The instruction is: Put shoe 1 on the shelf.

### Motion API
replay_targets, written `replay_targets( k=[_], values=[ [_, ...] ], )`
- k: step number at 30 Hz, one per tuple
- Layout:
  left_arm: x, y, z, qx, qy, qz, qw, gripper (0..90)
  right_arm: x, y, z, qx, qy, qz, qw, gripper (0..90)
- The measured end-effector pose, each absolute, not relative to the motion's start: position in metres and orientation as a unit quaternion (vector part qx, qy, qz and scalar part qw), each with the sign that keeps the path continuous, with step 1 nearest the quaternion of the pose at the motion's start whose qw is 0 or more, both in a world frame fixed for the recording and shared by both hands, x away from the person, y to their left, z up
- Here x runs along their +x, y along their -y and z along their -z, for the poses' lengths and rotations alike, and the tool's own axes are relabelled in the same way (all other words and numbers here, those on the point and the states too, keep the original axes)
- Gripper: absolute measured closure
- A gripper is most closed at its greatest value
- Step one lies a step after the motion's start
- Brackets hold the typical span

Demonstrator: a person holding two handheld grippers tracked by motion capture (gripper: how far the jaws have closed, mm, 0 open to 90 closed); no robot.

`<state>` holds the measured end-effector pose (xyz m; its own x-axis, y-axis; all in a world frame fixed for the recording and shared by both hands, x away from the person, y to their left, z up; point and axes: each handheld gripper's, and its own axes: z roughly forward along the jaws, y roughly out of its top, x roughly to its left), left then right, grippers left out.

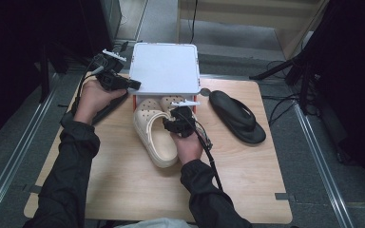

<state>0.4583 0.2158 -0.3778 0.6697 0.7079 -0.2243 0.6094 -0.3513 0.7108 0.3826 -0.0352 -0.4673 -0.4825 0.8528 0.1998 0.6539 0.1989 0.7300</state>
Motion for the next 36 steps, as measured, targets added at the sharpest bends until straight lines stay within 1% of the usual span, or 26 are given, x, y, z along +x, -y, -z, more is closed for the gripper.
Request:
replay_targets(
  k=[7, 14, 25, 29, 36],
  values=[
    [0.458, -0.216, 0.378, 0.819, -0.403, -0.061, 0.404, 89.4, 0.402, 0.029, 0.469, 0.506, -0.756, -0.392, 0.137, 65.9],
    [0.459, -0.216, 0.378, 0.818, -0.403, -0.059, 0.406, 89.4, 0.413, 0.030, 0.478, 0.523, -0.743, -0.394, 0.142, 65.9],
    [0.459, -0.214, 0.379, 0.819, -0.400, -0.057, 0.408, 89.5, 0.419, 0.026, 0.483, 0.540, -0.723, -0.407, 0.145, 65.7],
    [0.459, -0.215, 0.379, 0.819, -0.399, -0.055, 0.409, 89.5, 0.419, 0.022, 0.484, 0.533, -0.727, -0.402, 0.160, 65.4],
    [0.459, -0.214, 0.379, 0.819, -0.399, -0.057, 0.409, 89.5, 0.423, 0.022, 0.484, 0.541, -0.722, -0.402, 0.158, 64.6]
  ],
)
